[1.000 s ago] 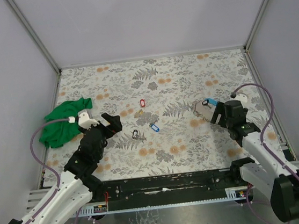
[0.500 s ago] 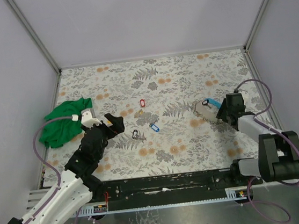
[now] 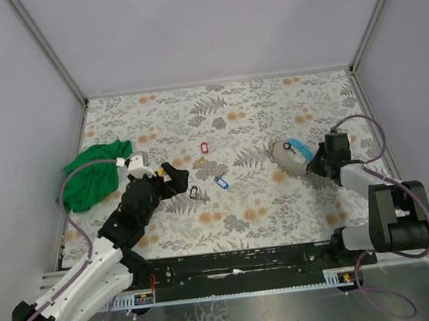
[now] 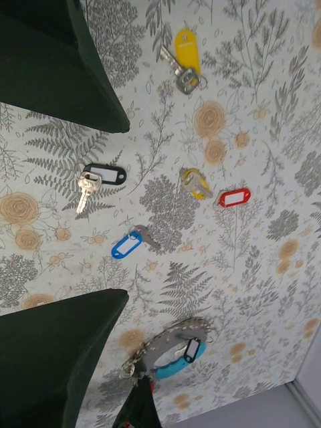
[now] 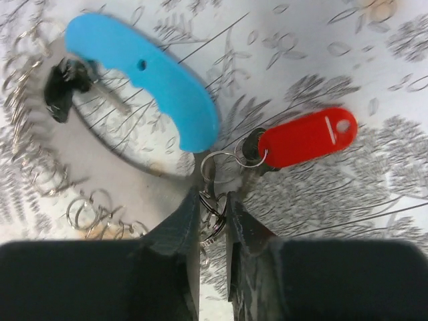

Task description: Put the keys on the keyring

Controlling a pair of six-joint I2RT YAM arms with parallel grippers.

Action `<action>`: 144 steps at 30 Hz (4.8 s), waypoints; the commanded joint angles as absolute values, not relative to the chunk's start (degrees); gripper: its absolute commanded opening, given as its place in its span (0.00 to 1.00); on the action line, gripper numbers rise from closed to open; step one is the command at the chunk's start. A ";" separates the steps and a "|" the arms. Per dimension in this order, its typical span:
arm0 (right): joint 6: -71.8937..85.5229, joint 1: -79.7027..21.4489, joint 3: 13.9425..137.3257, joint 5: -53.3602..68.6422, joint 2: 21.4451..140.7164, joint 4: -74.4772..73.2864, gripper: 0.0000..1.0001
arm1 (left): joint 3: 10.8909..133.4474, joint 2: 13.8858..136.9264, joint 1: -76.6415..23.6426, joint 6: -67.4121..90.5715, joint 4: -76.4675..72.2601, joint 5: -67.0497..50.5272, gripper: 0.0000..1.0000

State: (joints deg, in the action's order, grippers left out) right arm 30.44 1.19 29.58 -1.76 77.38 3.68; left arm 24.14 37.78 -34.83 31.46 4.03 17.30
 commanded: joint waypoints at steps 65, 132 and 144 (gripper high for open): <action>42.59 -8.18 15.71 38.05 43.59 21.58 0.48 | 51.18 83.62 -39.41 30.20 -12.86 -13.91 0.00; -20.31 -32.41 10.22 43.94 64.00 61.29 0.33 | 42.44 61.46 -54.37 -15.56 4.31 -11.73 0.00; -18.95 -33.21 10.04 45.56 61.33 61.10 0.31 | 43.38 63.42 -54.32 -15.49 5.16 -12.42 0.00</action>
State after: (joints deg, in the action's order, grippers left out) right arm -18.70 -32.38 9.76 44.64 62.81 58.94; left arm 42.44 63.26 -54.02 -15.70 9.06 -11.57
